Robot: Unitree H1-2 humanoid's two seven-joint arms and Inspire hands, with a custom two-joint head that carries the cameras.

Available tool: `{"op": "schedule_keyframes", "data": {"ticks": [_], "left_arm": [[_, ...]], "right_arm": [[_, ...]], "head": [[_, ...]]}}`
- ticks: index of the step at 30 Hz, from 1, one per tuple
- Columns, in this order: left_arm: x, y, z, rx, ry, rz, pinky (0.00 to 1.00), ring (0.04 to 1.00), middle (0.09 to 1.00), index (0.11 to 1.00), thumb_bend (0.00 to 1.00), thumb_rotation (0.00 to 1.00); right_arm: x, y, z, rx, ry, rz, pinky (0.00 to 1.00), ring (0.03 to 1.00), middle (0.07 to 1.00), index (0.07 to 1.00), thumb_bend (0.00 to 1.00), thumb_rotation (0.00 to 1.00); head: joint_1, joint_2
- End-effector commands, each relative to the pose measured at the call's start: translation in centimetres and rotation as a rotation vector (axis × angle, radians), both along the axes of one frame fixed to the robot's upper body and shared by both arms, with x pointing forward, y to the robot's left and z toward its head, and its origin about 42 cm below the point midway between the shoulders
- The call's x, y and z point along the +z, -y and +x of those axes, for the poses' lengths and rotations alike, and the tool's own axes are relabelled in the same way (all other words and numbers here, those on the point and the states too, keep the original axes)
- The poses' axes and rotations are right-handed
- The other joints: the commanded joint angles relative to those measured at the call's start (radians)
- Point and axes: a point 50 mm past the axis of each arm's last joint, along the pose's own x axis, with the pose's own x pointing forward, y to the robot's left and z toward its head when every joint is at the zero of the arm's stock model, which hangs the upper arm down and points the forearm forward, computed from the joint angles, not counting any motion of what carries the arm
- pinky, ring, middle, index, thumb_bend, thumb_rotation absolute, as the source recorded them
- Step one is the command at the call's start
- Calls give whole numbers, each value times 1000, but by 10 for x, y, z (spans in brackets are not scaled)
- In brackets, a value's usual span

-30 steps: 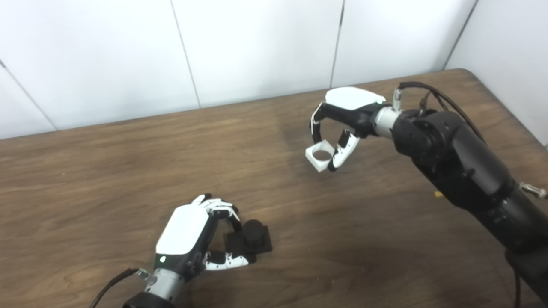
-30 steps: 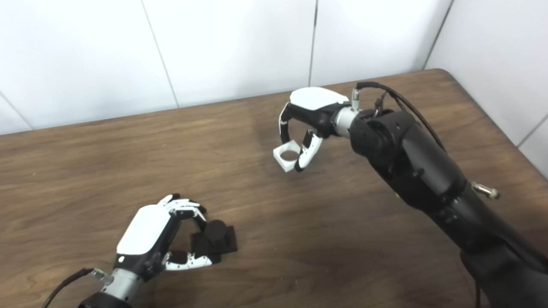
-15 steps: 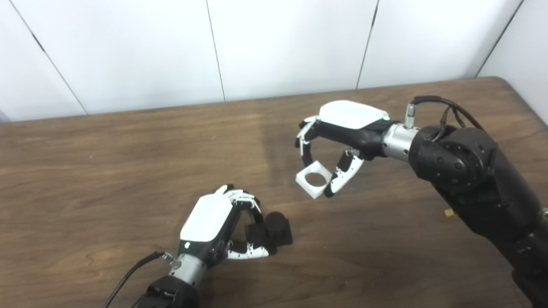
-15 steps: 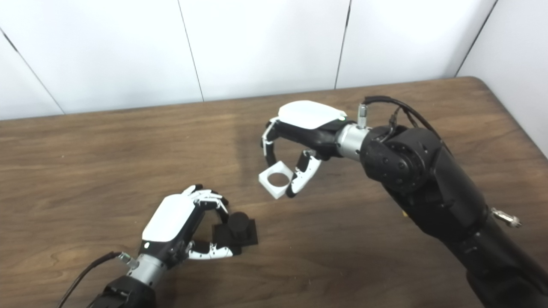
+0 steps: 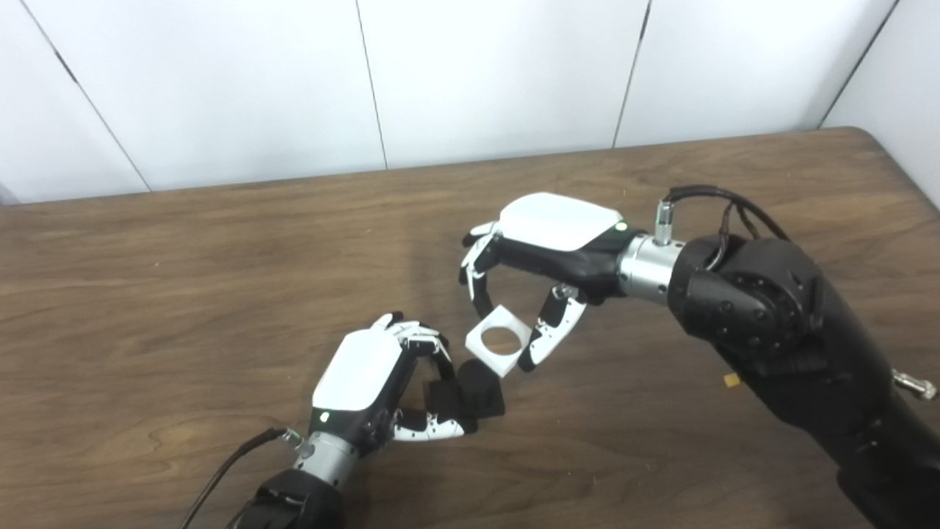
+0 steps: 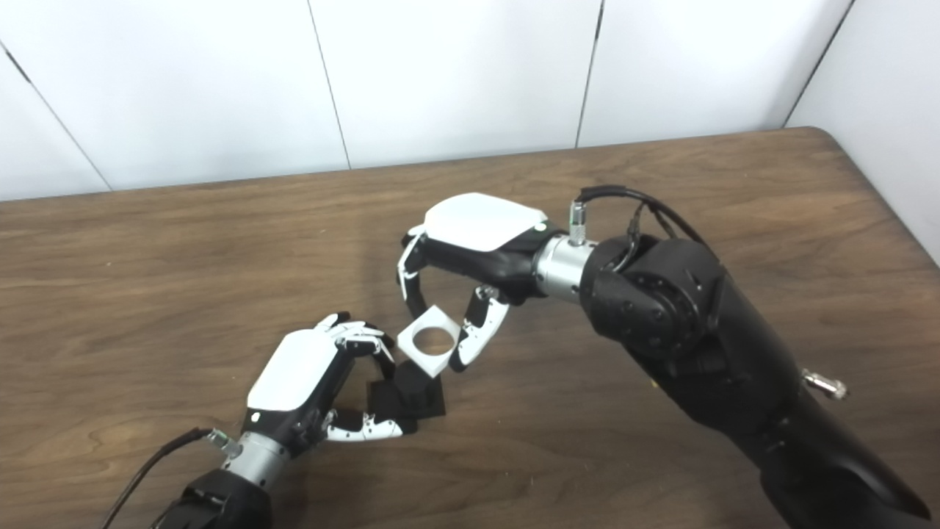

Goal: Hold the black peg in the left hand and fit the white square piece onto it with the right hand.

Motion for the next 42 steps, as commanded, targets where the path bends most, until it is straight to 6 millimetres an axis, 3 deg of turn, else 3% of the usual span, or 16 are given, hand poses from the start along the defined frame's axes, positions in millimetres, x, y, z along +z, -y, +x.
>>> {"op": "schedule_keyframes", "data": {"ticks": [1, 42], "left_arm": [[-8, 3, -1, -14, -40, 28, 943, 814, 739, 483, 524, 54], [-6, 4, -3, -9, -39, 15, 949, 818, 740, 483, 523, 53]], "right_arm": [[12, -5, -1, 31, 75, 10, 816, 898, 757, 481, 524, 131], [-17, -20, 5, 30, 3, -11, 821, 907, 755, 483, 523, 131]], "head": [[-1, 1], [-7, 11]]}}
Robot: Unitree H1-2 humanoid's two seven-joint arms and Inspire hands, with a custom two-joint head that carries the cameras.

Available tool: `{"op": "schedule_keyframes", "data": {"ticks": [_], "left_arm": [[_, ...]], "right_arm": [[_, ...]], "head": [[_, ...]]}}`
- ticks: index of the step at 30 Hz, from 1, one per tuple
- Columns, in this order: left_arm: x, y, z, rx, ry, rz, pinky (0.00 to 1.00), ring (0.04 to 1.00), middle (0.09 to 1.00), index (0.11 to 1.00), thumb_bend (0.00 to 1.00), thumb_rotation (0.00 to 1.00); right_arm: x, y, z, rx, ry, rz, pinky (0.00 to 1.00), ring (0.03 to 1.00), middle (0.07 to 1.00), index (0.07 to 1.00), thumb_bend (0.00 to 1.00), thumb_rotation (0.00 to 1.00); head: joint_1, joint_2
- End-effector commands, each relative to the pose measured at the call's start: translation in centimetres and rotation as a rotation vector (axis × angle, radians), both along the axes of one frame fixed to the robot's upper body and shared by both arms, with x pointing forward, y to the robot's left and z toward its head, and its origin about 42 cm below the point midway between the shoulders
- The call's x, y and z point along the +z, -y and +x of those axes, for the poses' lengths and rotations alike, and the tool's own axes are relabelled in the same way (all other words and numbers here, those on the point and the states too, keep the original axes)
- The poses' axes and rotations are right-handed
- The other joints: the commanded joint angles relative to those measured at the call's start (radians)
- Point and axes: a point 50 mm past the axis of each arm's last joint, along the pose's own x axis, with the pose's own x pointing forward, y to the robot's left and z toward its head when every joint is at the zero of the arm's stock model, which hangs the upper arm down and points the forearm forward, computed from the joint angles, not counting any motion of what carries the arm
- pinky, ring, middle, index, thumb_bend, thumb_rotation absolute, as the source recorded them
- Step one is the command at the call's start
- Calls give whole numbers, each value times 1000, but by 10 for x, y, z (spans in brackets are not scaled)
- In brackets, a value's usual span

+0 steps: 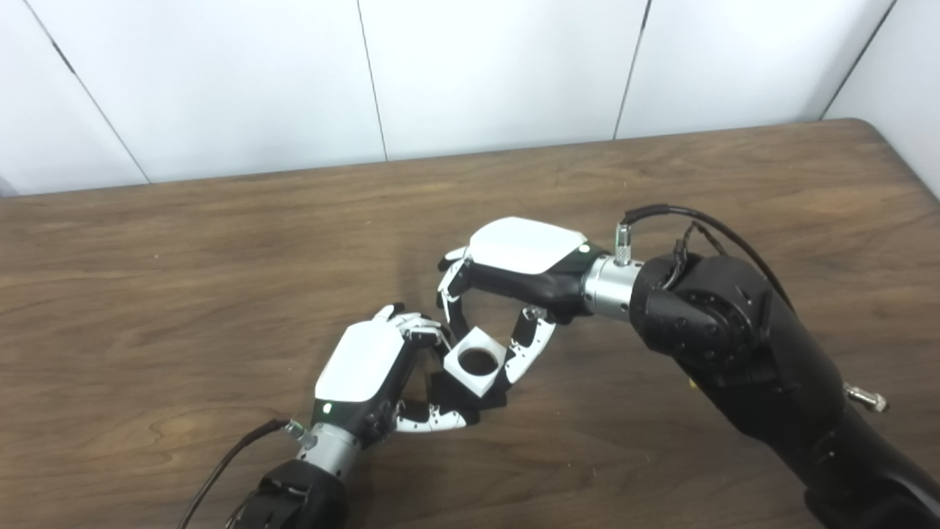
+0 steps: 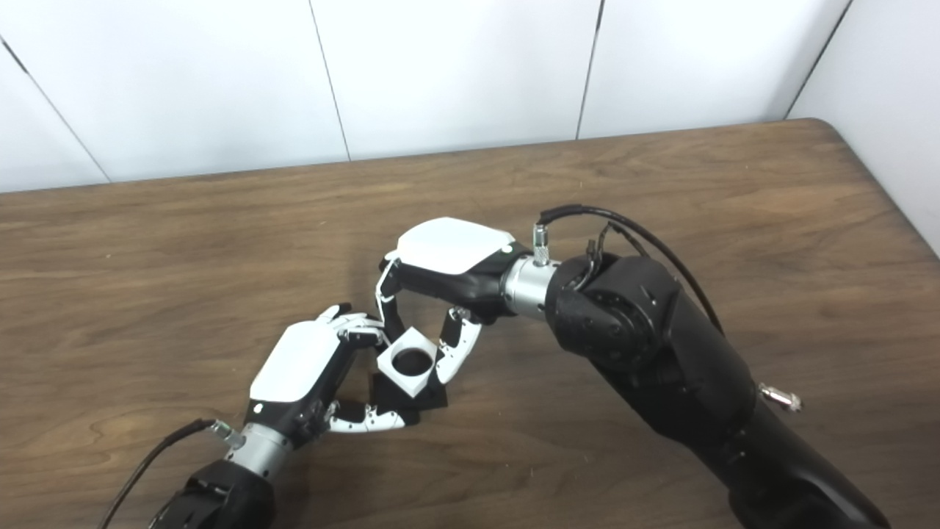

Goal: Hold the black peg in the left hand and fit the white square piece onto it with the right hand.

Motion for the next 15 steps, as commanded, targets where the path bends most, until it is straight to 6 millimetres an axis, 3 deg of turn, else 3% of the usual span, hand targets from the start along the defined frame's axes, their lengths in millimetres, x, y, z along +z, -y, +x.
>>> {"op": "schedule_keyframes", "data": {"ticks": [1, 15], "left_arm": [[-6, 2, -3, -9, -38, 13, 949, 818, 740, 483, 523, 53], [-5, 1, -3, -7, -43, 15, 954, 822, 744, 483, 523, 54]], "right_arm": [[9, -1, 2, 6, 43, 5, 823, 908, 756, 484, 523, 131], [1, -2, 3, -3, 33, 7, 817, 905, 759, 483, 523, 131]], "head": [[0, 1], [0, 1]]}}
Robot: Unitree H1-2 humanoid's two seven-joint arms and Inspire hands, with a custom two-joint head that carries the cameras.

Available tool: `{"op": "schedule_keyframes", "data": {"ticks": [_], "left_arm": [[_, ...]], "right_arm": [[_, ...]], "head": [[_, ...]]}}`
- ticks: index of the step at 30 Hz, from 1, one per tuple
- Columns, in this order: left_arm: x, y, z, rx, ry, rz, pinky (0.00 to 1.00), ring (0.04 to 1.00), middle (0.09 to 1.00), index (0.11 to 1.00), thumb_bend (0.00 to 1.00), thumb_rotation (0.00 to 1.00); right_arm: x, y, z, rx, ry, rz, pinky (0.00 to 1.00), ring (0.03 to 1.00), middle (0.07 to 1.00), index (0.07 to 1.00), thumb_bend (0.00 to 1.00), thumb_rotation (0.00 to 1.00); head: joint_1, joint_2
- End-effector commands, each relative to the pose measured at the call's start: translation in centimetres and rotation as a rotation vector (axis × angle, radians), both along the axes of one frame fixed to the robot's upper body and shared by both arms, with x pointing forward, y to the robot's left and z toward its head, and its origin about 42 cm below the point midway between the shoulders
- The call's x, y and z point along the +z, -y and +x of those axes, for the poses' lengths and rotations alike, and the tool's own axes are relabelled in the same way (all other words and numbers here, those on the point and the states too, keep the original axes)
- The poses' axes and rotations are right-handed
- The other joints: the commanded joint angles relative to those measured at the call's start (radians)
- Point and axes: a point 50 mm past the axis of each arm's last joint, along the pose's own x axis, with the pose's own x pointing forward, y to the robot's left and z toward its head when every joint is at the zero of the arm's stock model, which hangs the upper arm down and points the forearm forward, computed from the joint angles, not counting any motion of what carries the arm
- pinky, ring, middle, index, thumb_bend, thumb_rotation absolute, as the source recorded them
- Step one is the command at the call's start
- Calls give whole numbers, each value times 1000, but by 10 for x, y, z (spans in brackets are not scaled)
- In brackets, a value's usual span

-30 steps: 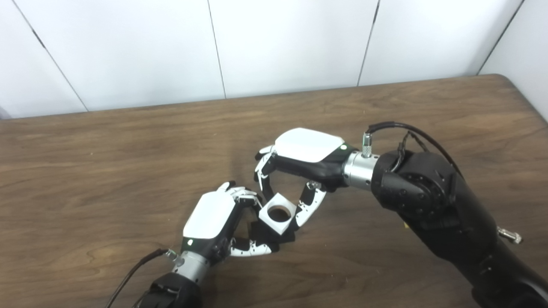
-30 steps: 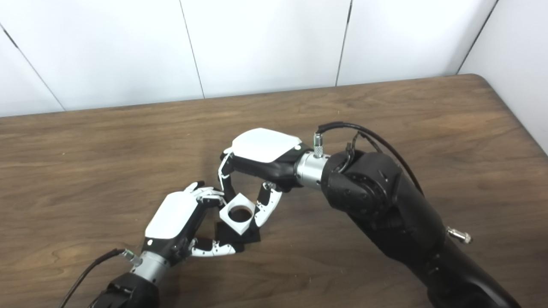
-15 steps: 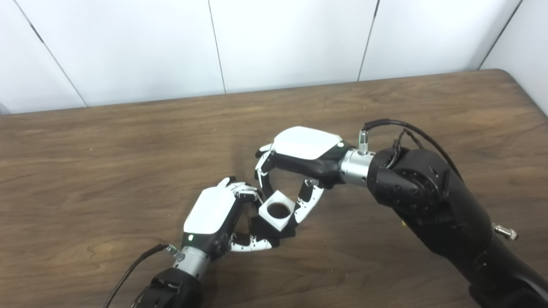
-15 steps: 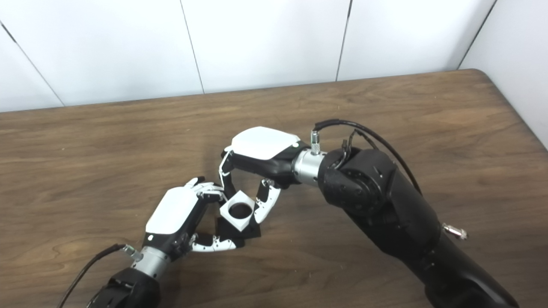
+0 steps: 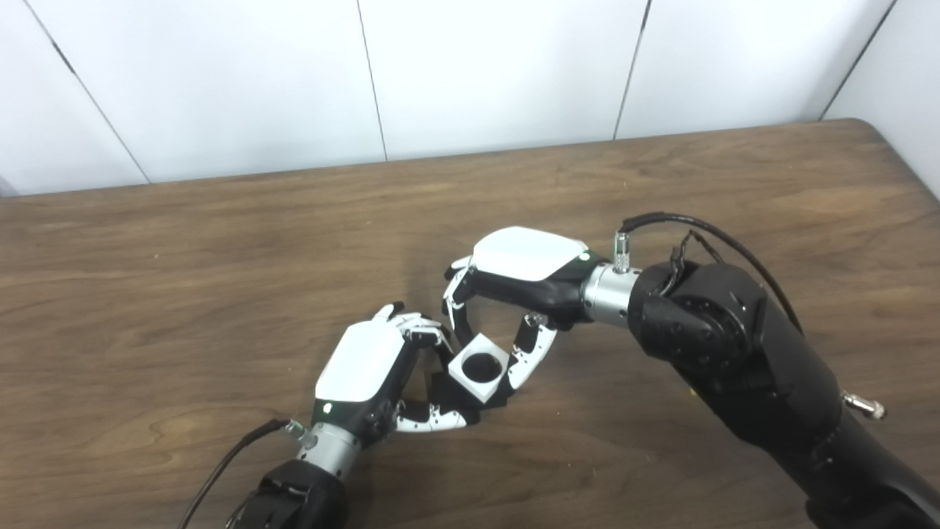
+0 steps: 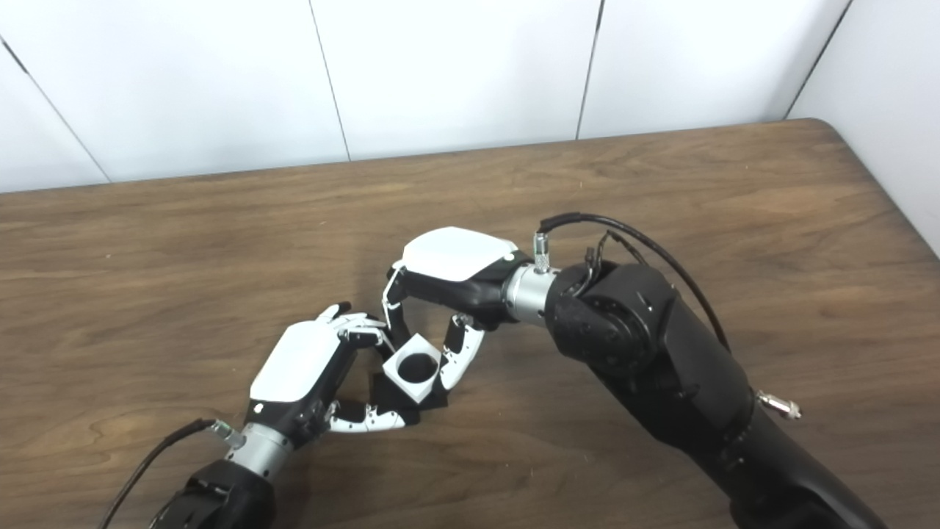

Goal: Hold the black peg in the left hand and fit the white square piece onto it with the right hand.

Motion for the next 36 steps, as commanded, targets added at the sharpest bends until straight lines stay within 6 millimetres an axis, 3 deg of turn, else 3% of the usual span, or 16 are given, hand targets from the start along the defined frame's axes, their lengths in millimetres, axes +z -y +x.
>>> {"op": "schedule_keyframes", "data": {"ticks": [1, 36], "left_arm": [[-4, 1, -4, -9, -41, 16, 955, 822, 744, 483, 523, 54], [-3, 3, -7, -6, -36, 8, 950, 819, 738, 482, 524, 54]], "right_arm": [[11, -3, 1, 19, 62, 15, 819, 906, 759, 483, 523, 131], [5, 1, 9, -3, 52, 24, 816, 900, 758, 483, 523, 129]], "head": [[-8, 6], [-13, 19]]}}
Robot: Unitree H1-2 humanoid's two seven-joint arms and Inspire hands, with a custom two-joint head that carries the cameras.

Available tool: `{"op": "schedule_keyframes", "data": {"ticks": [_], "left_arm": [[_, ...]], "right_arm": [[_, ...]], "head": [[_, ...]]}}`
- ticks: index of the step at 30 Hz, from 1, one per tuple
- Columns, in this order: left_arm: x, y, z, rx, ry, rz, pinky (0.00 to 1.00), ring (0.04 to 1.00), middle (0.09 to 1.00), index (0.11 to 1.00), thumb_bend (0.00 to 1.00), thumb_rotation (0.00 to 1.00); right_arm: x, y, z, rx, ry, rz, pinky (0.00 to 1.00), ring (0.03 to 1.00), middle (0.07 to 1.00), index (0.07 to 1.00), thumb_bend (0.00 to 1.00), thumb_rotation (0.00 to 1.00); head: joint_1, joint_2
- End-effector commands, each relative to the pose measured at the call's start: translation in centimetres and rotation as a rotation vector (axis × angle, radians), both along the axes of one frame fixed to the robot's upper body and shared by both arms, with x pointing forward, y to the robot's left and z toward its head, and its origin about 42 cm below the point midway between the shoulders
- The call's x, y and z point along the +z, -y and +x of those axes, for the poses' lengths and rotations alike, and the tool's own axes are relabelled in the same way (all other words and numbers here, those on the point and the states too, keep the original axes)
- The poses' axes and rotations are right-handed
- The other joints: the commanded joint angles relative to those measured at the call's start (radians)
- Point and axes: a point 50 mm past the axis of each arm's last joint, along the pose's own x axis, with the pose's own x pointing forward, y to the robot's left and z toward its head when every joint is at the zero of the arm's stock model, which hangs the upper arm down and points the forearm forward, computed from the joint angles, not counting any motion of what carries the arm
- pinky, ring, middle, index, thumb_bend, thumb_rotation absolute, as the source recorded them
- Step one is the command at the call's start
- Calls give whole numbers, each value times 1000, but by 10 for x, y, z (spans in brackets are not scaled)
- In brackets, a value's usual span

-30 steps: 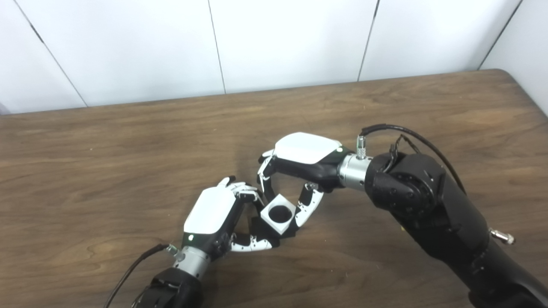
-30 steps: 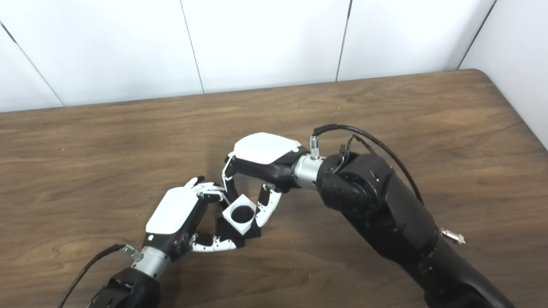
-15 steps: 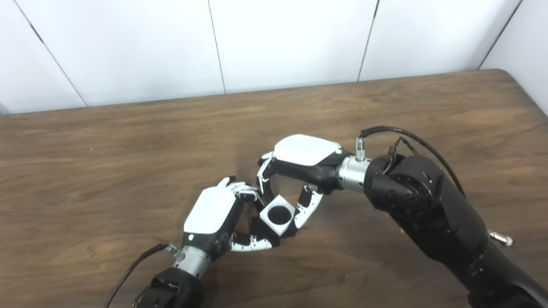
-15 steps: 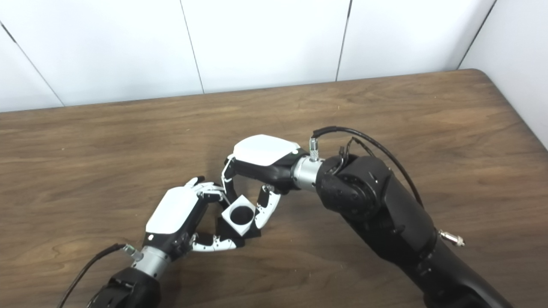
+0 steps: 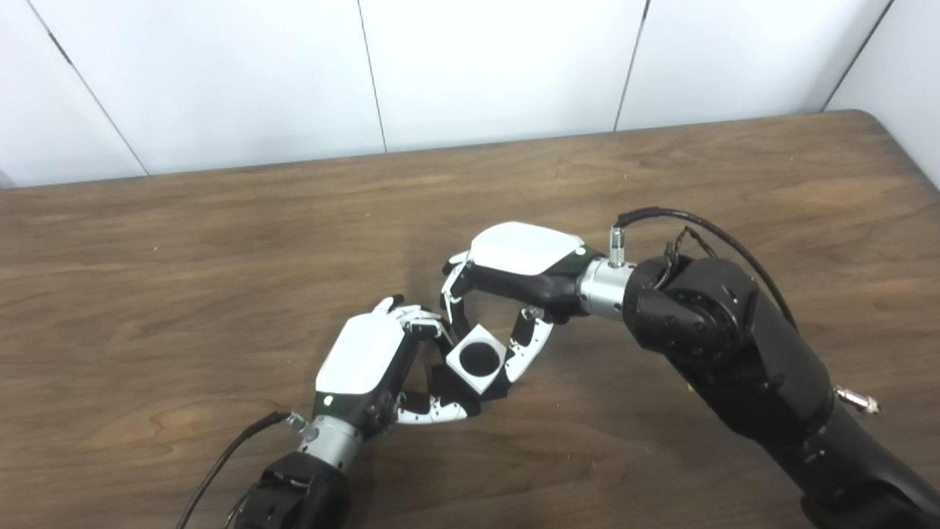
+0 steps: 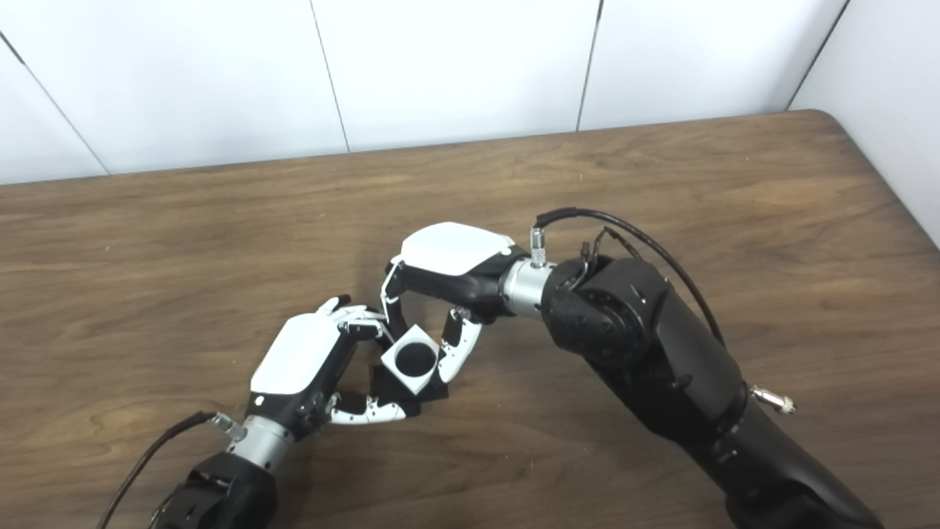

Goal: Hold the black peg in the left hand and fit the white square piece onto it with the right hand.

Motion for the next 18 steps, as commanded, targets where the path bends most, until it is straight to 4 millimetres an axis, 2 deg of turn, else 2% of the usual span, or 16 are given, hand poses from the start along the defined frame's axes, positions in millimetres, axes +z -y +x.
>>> {"op": "schedule_keyframes", "data": {"ticks": [1, 18], "left_arm": [[-3, 2, -6, -15, -33, 11, 950, 819, 738, 482, 524, 54], [-3, 3, -6, -15, -32, 7, 946, 818, 737, 482, 524, 53]], "right_arm": [[13, 1, 4, 1, 65, 17, 813, 899, 757, 483, 523, 129], [6, 3, 6, -26, 52, 26, 809, 902, 759, 484, 523, 130]], "head": [[0, 0], [-3, 5]]}}
